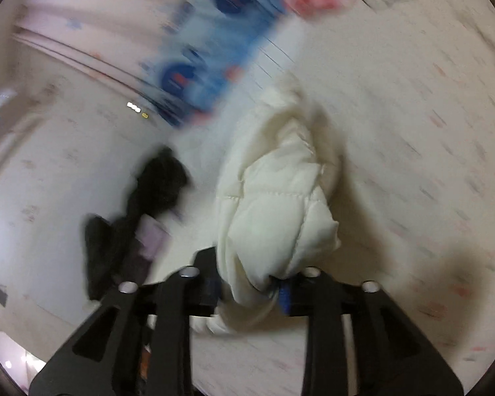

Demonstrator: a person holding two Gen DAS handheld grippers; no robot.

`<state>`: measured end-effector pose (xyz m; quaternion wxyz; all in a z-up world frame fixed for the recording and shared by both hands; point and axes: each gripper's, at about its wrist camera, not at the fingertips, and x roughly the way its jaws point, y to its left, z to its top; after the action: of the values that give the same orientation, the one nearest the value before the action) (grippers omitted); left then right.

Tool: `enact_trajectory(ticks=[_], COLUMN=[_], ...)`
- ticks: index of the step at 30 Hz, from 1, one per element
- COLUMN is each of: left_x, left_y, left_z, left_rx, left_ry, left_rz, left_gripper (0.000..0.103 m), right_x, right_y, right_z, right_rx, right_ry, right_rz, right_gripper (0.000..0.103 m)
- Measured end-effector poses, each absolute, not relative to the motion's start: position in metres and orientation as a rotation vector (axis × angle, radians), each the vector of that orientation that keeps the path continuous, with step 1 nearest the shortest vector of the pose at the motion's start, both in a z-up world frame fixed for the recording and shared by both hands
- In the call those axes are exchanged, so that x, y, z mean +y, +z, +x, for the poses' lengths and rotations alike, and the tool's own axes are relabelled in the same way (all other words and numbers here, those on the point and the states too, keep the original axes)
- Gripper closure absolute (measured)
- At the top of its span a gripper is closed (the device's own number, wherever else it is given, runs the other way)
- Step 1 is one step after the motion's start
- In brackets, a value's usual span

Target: Fold large clothes

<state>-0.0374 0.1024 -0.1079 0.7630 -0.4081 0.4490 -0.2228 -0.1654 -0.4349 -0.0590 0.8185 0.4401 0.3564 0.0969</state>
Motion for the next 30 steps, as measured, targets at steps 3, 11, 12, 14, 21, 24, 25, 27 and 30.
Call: enact_trajectory(ticks=[3,11,12,14,21,24,25,27,30], left_x=[0.117,0.107,0.100,0.091,0.108,0.116,0.117,0.113,0.106], left_y=[-0.137,-0.131,-0.127,-0.119,-0.136,-0.139,-0.141,-0.142,-0.138], left_z=[-0.032,-0.025,-0.025,-0.029,-0.017,-0.012,-0.010,-0.006,-0.004], left_rx=[1.060,1.017,1.010,0.984,0.968,0.947,0.946,0.949,0.940], left_ry=[-0.458,-0.373,-0.371,-0.344,-0.359,-0.331,-0.315,-0.295,-0.287], left_rz=[-1.048,-1.014,-0.968,-0.875,-1.031,-1.103,-1.122,-1.121,-1.093], left_gripper=[0.052,0.036,0.035,0.034,0.028,0.027,0.025,0.024,0.024], right_x=[-0.469,-0.365,-0.330,-0.272,-0.185,-0.185,-0.184,-0.207,-0.206], right_y=[-0.095,0.038,0.041,0.034,-0.097,-0.099,-0.091,-0.062,-0.034], right_z=[-0.199,-0.139,-0.107,-0.060,0.039,0.035,0.034,0.037,0.052], right_rx=[0.768,0.592,0.648,0.724,1.013,1.034,1.040,0.967,0.888], right_ry=[0.124,-0.005,0.045,0.102,-0.020,-0.008,0.005,0.024,0.001], right_rz=[1.109,0.437,0.334,0.186,-0.048,-0.020,-0.014,0.002,-0.004], right_gripper=[0.065,0.031,0.030,0.030,0.022,0.022,0.023,0.023,0.018])
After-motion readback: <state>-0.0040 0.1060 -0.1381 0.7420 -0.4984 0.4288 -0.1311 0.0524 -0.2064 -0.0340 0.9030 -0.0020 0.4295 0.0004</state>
